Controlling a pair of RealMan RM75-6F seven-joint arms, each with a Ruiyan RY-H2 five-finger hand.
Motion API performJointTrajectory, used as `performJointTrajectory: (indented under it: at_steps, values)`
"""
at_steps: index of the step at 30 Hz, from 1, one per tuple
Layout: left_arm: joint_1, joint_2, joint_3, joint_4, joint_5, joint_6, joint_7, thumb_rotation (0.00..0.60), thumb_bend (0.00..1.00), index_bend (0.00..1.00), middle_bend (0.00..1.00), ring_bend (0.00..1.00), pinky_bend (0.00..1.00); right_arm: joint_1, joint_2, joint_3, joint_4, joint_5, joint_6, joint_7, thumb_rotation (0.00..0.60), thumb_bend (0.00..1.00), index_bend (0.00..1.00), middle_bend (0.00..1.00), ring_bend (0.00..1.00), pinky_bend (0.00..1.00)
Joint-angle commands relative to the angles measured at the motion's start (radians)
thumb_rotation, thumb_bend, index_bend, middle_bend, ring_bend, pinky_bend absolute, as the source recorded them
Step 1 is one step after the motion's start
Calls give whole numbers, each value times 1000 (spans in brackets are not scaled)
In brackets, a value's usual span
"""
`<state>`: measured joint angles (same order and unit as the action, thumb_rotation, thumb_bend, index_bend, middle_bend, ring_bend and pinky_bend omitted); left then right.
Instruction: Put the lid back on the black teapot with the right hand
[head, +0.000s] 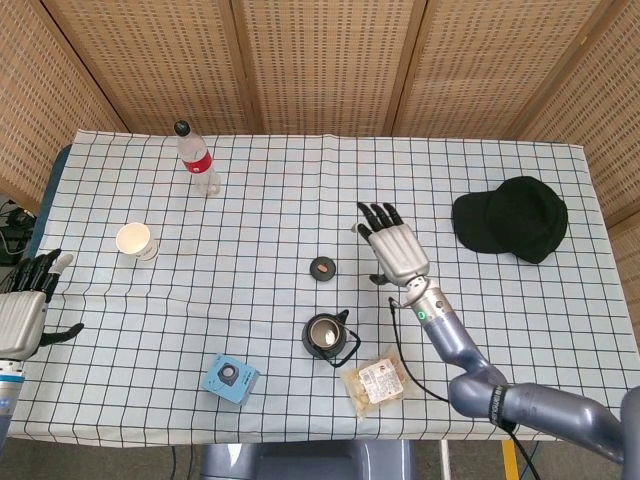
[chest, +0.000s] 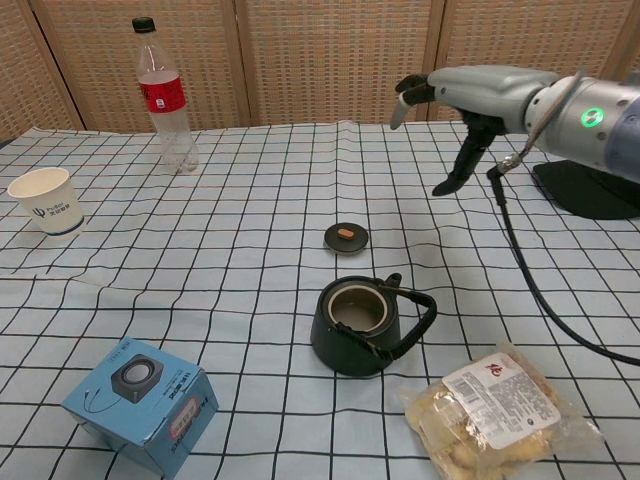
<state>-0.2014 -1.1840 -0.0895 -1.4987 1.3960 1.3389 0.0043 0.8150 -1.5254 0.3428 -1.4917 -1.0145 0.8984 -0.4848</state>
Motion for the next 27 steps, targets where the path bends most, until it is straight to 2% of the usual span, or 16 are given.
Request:
performJointTrajectory:
  at_steps: [1,7,13,18,27]
  values:
    - [-7,-2,0,5,-3,-13,-7,600,54,0,0,0,0,58,-79,9,88,63,-53,-28,600,244,282,15,0,0]
    - [-20,-7,-2,23,-19,-46,-24,600,54,0,0,0,0,134,-200,7,239,130,-104,-19,600,244,302,25,0,0]
    - [-19,-3,-3,25,-20,-44,-43,600,54,0,0,0,0,179,-278,-5,334,138,-129,2,600,245,312,31,0,0]
    - [-19,2,0,24,-13,-41,-59,600,54,0,0,0,0,207,-325,-10,407,143,-150,22,600,245,288,20,0,0]
    - [-17,10,2,25,-5,-36,-86,600,54,0,0,0,0,243,-378,-17,514,167,-177,26,600,244,320,23,0,0]
